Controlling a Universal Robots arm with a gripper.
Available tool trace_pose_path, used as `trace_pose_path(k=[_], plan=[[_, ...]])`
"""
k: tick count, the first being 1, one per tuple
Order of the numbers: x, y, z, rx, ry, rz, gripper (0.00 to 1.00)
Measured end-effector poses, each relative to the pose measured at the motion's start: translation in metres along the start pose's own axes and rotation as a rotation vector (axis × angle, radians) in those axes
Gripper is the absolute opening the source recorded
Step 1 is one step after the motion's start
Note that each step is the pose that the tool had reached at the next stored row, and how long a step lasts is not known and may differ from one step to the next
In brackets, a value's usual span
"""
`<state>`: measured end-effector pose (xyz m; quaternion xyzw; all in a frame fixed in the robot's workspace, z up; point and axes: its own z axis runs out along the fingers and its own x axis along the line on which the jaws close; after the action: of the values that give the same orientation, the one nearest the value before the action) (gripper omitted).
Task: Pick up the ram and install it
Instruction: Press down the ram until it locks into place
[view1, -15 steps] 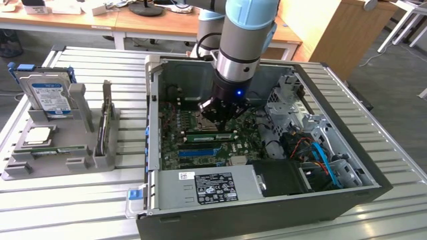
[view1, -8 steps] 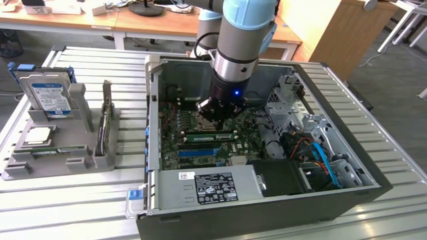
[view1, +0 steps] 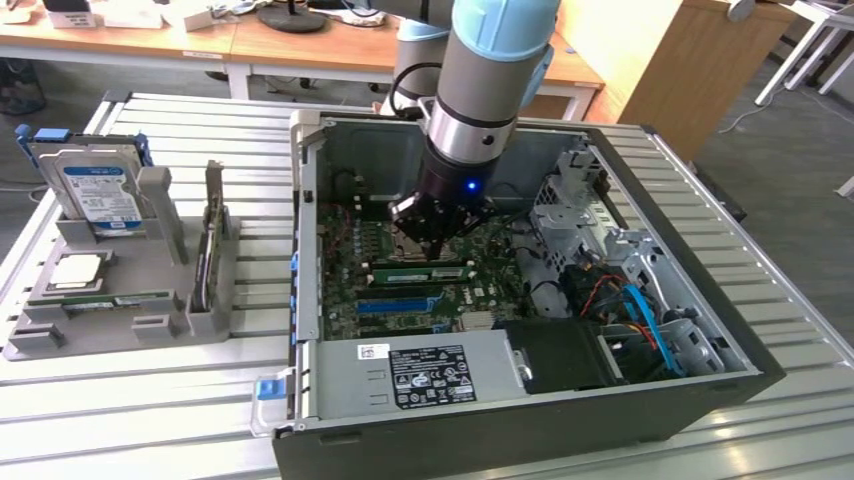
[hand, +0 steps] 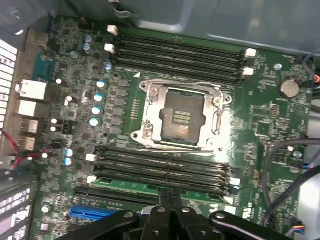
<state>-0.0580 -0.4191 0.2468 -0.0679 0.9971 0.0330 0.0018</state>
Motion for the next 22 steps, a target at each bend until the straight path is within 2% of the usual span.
trace_pose_path(k=[5, 10, 18, 22], plan=[[0.0000, 0.0000, -0.0001, 0.0014, 0.0048, 0.001, 0.11], [0.0000, 0.0001, -0.0017, 0.0022, 0.0127, 0.009, 0.11], [-0.0001, 0.0002, -0.0019, 0.0022, 0.0075, 0.103, 0.11], [-0.0001, 0.0001, -0.0019, 0.0023, 0.0072, 0.106, 0.11]])
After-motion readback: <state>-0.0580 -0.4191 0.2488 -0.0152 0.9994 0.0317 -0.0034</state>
